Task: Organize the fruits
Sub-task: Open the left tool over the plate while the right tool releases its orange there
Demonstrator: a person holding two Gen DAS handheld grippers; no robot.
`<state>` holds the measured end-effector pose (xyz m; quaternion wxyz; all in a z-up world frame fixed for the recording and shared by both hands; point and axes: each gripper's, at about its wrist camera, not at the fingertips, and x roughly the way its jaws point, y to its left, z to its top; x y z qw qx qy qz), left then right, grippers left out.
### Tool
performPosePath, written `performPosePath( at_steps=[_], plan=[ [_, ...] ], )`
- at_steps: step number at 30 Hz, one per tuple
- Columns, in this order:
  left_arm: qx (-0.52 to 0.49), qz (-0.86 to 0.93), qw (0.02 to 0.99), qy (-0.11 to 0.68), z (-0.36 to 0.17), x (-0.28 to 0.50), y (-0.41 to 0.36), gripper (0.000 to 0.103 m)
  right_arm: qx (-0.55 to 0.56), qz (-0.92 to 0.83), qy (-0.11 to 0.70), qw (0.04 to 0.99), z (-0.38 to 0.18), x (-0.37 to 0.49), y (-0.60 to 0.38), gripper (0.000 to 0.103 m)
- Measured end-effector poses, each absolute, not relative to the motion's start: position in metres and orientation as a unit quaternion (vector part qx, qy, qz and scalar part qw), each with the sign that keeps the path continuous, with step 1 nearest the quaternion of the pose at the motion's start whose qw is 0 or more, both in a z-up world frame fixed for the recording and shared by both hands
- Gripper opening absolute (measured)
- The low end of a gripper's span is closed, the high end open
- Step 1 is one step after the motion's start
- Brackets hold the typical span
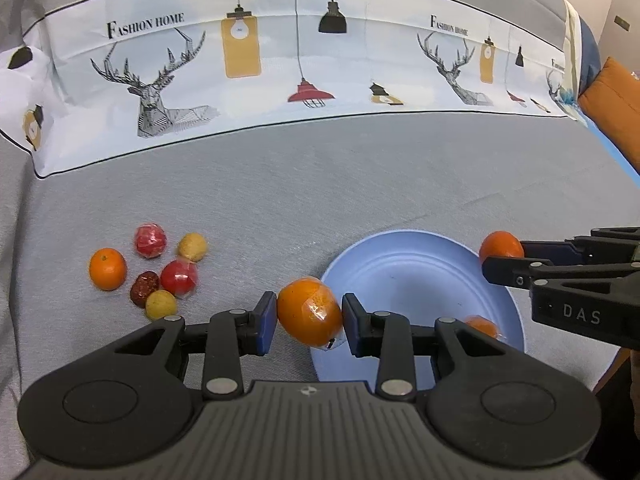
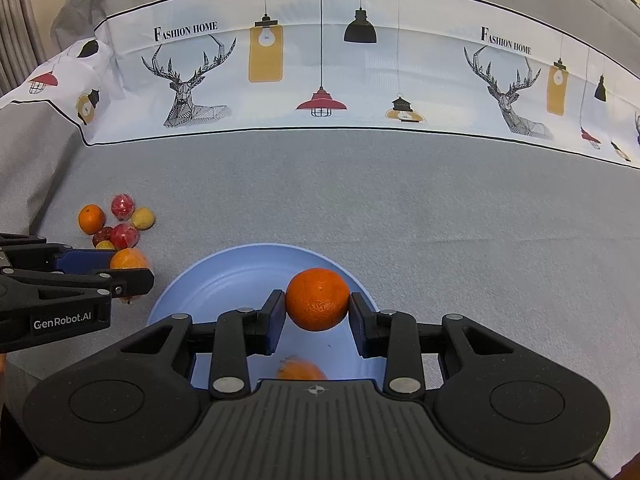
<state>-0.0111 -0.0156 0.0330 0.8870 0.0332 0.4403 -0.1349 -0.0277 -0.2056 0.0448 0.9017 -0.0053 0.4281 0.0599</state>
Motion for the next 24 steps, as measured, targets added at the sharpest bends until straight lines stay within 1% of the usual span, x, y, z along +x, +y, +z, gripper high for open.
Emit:
performPosePath(
  at_steps=[8, 10, 11, 12, 13, 14, 15, 18, 22, 24],
  plan=[
    [0.065, -0.205, 0.861, 0.461, 0.020, -0.021, -0.039, 0.039, -0.008, 0.062, 0.433, 0.899, 0.042, -0.026, -0.206, 0.037],
    [0.069, -0.210, 0.857, 0.466, 0.018, -0.023, -0.042, 0.041, -0.012, 0.062, 0.437, 0.897, 0.041, -0.026, -0.204, 0.037],
    [0.070, -0.210, 0.853, 0.472, 0.016, -0.022, -0.043, 0.042, -0.015, 0.061, 0.441, 0.895, 0.040, -0.026, -0.203, 0.040],
    [0.072, -0.208, 0.853, 0.473, 0.015, -0.022, -0.043, 0.049, -0.020, 0.058, 0.443, 0.895, 0.040, -0.026, -0.202, 0.049],
    [0.073, -0.205, 0.855, 0.470, 0.015, -0.022, -0.043, 0.056, -0.023, 0.056, 0.442, 0.895, 0.040, -0.026, -0.201, 0.053],
    [0.069, -0.203, 0.857, 0.468, 0.016, -0.022, -0.042, 0.057, -0.024, 0.054, 0.440, 0.896, 0.040, -0.027, -0.201, 0.058],
    [0.064, -0.201, 0.858, 0.468, 0.017, -0.021, -0.041, 0.058, -0.023, 0.053, 0.439, 0.897, 0.041, -0.027, -0.202, 0.060],
    [0.061, -0.190, 0.862, 0.466, 0.018, -0.019, -0.038, 0.060, -0.023, 0.051, 0.439, 0.897, 0.041, -0.027, -0.202, 0.063],
    [0.067, -0.170, 0.870, 0.458, 0.019, -0.017, -0.037, 0.073, -0.029, 0.051, 0.439, 0.897, 0.041, -0.027, -0.201, 0.063],
    [0.066, -0.164, 0.873, 0.454, 0.020, -0.017, -0.036, 0.075, -0.028, 0.051, 0.438, 0.897, 0.042, -0.027, -0.201, 0.063]
  ],
)
